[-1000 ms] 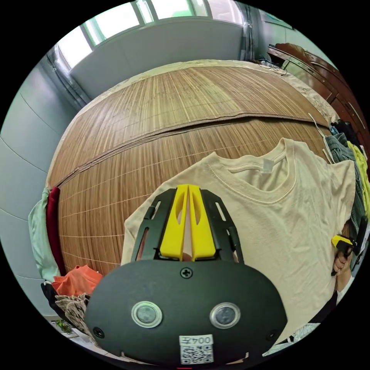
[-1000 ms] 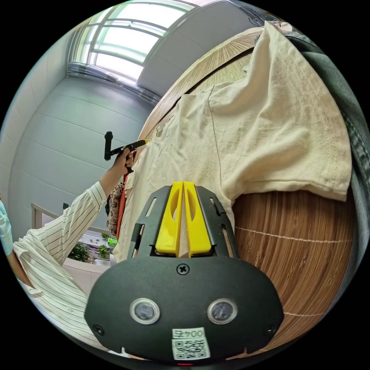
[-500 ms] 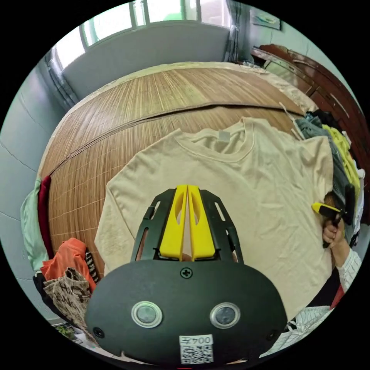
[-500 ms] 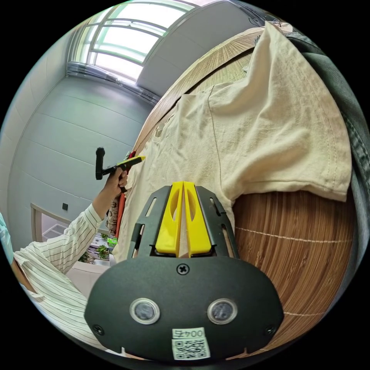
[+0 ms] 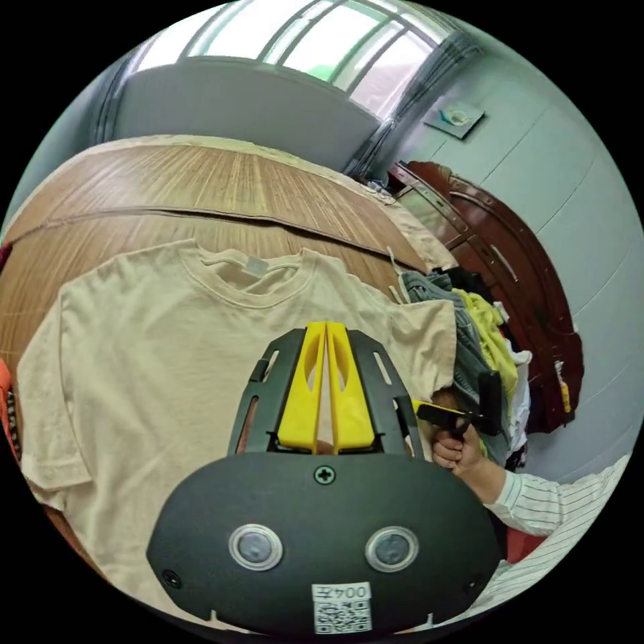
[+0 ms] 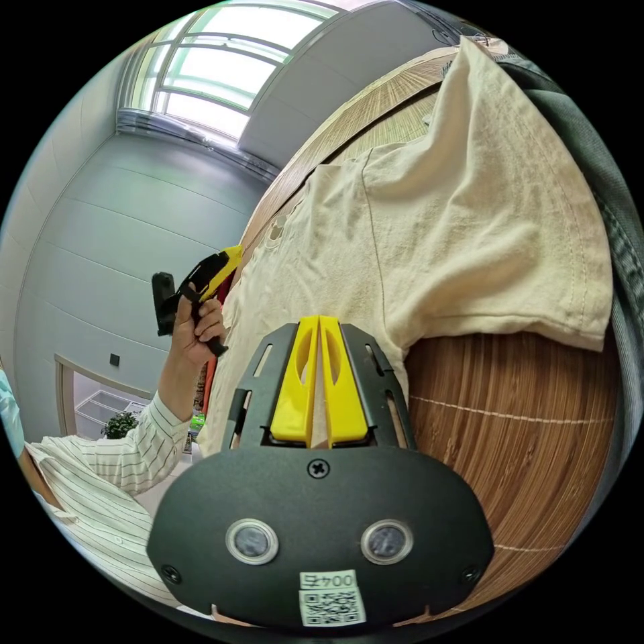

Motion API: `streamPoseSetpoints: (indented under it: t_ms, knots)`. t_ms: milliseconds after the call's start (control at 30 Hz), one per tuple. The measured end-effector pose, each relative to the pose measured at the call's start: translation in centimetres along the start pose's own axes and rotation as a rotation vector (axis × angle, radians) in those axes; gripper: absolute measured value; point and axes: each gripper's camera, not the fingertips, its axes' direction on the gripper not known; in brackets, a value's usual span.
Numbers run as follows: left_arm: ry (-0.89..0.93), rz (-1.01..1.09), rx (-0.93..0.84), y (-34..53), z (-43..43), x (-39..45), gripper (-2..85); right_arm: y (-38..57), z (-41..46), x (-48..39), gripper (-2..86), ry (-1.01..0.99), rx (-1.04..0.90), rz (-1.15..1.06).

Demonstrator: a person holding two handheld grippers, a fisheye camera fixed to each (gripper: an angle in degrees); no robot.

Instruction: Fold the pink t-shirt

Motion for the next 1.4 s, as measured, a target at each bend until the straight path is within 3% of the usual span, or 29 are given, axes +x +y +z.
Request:
streamPoseSetpoints:
  t_ms: [133, 167, 300, 400, 500, 600, 667, 800, 967, 1033, 1133, 1233, 1333, 1400]
  knots:
    - [0.505, -0.232, 0.392, 3.6, -2.2, -8.5, 0.2, -0.5, 0.6, -0.8, -0.8, 0.000, -0.001, 0.001]
    - [0.520, -0.252, 0.415, 3.9, -2.2, -9.5, 0.1, -0.6, 0.8, -1.0, -0.8, 0.000, -0.001, 0.002]
    - [0.500, -0.163, 0.419, 4.9, -3.4, -11.9, 0.1, -1.0, 1.4, -1.9, -0.8, 0.001, -0.002, 0.001]
    - [0.402, -0.051, 0.317, 4.5, -3.9, -10.4, 0.1, -1.3, 1.9, -2.8, -0.8, 0.009, -0.003, 0.000]
    - [0.502, -0.106, 0.382, 5.7, -5.2, -12.9, 0.1, -2.3, 2.0, -5.3, -0.7, 0.057, -0.027, -0.006]
    - [0.498, -0.110, 0.395, 6.0, -6.1, -13.3, 0.1, -6.8, 0.6, -13.0, -0.8, 0.295, 0.029, -0.294]
    - [0.498, -0.128, 0.411, 6.3, -6.5, -13.7, 0.1, -13.5, 2.4, -16.4, -0.8, 0.586, 0.058, -0.429]
    - [0.506, -0.144, 0.419, 6.7, -7.1, -14.2, 0.2, -22.8, 8.2, -16.1, -0.8, 0.510, -0.195, -0.392]
    - [0.509, -0.150, 0.413, 7.0, -7.0, -14.3, 0.1, -24.7, 16.2, -15.2, -0.7, 0.772, -0.396, -0.439]
    - [0.507, -0.150, 0.409, 7.1, -6.8, -14.2, 0.1, -25.4, 15.0, -14.5, -0.7, 0.834, -0.323, -0.375]
    - [0.503, -0.150, 0.405, 7.2, -6.3, -13.9, 0.1, -26.2, 12.4, -13.9, -0.8, 0.715, -0.233, -0.266]
    - [0.502, -0.152, 0.404, 7.3, -5.6, -13.6, 0.1, -25.6, 12.7, -16.7, -0.8, 0.647, -0.181, -0.369]
    - [0.501, -0.152, 0.403, 7.4, -4.7, -13.1, 0.1, -25.3, 16.9, -16.8, -0.8, 0.737, -0.318, -0.422]
    - [0.497, -0.152, 0.401, 7.4, -4.1, -12.8, 0.1, -25.5, 16.4, -16.8, -0.7, 0.742, -0.287, -0.416]
